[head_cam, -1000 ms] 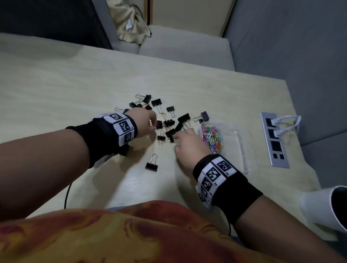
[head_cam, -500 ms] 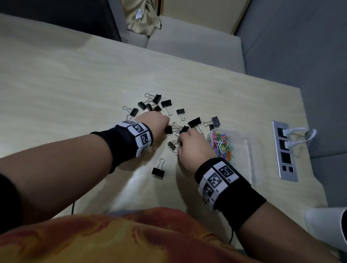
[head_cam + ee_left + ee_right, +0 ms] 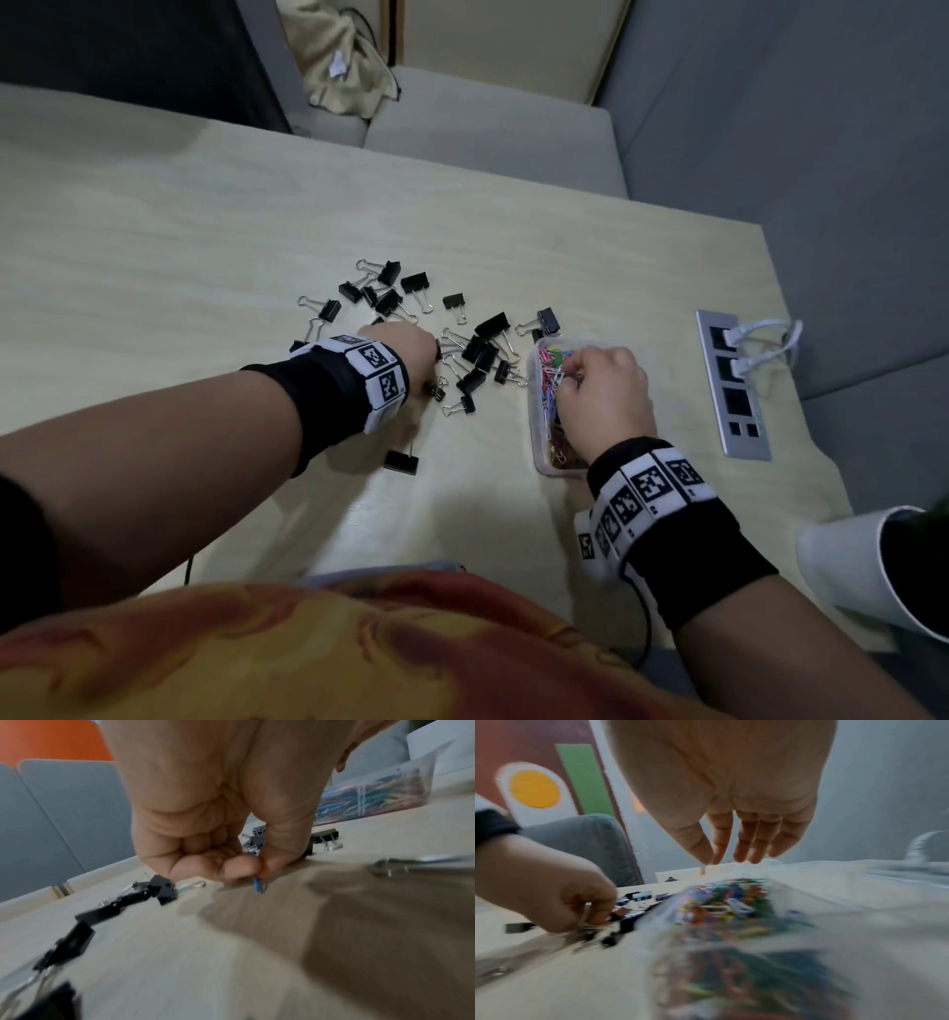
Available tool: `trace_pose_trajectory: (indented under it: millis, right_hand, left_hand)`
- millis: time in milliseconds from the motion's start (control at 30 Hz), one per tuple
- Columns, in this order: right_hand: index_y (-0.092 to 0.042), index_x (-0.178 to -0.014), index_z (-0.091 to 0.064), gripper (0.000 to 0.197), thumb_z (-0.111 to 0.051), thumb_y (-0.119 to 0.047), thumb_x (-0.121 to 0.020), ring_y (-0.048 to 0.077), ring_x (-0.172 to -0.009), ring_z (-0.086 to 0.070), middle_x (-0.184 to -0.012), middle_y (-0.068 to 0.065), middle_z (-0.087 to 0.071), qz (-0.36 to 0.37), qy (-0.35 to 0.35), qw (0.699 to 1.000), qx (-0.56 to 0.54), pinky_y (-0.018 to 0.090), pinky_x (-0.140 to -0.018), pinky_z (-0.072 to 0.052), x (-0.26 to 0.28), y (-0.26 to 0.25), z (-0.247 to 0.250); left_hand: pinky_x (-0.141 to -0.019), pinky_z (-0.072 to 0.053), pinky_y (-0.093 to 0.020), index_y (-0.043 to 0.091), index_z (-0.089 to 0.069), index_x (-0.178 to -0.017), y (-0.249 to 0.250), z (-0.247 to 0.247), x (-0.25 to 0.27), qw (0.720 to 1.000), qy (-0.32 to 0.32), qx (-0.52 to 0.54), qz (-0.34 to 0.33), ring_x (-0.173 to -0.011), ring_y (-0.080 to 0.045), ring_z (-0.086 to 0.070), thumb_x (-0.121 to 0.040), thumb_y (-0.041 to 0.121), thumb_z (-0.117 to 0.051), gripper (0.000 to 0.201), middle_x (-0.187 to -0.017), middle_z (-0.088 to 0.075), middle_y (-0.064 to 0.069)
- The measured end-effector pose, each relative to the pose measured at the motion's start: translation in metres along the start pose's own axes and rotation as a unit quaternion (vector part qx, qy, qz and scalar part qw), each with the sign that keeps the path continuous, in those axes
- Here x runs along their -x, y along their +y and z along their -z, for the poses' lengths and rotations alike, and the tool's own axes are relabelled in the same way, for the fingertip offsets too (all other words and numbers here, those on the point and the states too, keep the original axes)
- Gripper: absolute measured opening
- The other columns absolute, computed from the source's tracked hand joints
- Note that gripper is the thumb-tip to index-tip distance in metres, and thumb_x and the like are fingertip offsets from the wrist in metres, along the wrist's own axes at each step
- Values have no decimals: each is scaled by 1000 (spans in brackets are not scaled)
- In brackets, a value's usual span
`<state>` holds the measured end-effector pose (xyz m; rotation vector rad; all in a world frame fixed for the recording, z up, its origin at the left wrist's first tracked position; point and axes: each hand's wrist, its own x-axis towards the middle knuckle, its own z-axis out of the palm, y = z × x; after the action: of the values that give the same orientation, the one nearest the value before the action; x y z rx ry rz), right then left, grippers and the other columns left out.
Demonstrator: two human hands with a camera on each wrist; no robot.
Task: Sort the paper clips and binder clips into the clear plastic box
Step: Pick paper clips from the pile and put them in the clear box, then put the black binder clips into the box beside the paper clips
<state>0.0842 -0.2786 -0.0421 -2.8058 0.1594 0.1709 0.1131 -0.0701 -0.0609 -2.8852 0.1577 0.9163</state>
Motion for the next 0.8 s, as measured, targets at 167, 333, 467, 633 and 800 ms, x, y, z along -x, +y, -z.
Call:
trace_pose_trajectory:
  millis: [167, 333, 467, 633, 800]
  right_hand:
    - [-20, -120, -54, 33, -49, -24, -87, 33, -118, -40, -133, 7, -41, -122, 7, 992, 29, 42, -98, -35, 4, 36, 2]
    - [-17, -127, -47, 36, -45, -26, -92, 36, -118, -40, -142, 4, -29, -155, -29, 988, -3, 45, -96, -37, 8, 49, -2]
    - [-15, -130, -44, 39, -42, -15, -92, 35, -117, -40, -143, 3, -27, -142, -48, 989, 6, 43, -94, -39, 9, 53, 2]
    - [-3, -133, -39, 46, -32, 5, -88, 34, -112, -43, -139, 8, -26, -145, -69, 984, 74, 35, -72, -37, 12, 62, 13]
    - [2, -118, -49, 33, -34, 6, -89, 34, -102, -52, -134, 12, -29, -172, -125, 970, 120, 35, -73, -39, 12, 58, 21]
  left_hand:
    - [-71, -46, -28, 12, -69, -101, 35, 29, 20, 987, 83, 119, -70, -94, -26, -64, -85, 22, -58, 22, -97, -69, -7]
    - [-74, -45, -24, 21, -66, -88, 84, 46, 27, 944, 116, 269, -151, -83, -19, -60, -81, 14, -58, 12, -83, -64, 2]
    - [-79, -46, -26, 18, -67, -93, 102, 46, 20, 947, 120, 250, -163, -95, -21, -63, -86, 17, -57, 12, -101, -71, -6]
    - [-80, -40, -20, 25, -65, -116, 92, 40, 16, 938, 137, 283, -145, -103, -15, -62, -86, 18, -60, 31, -110, -68, 5]
    - [-78, -41, -20, 25, -67, -109, 65, 35, 15, 946, 133, 284, -87, -102, -17, -62, -85, 15, -59, 27, -107, -70, 3]
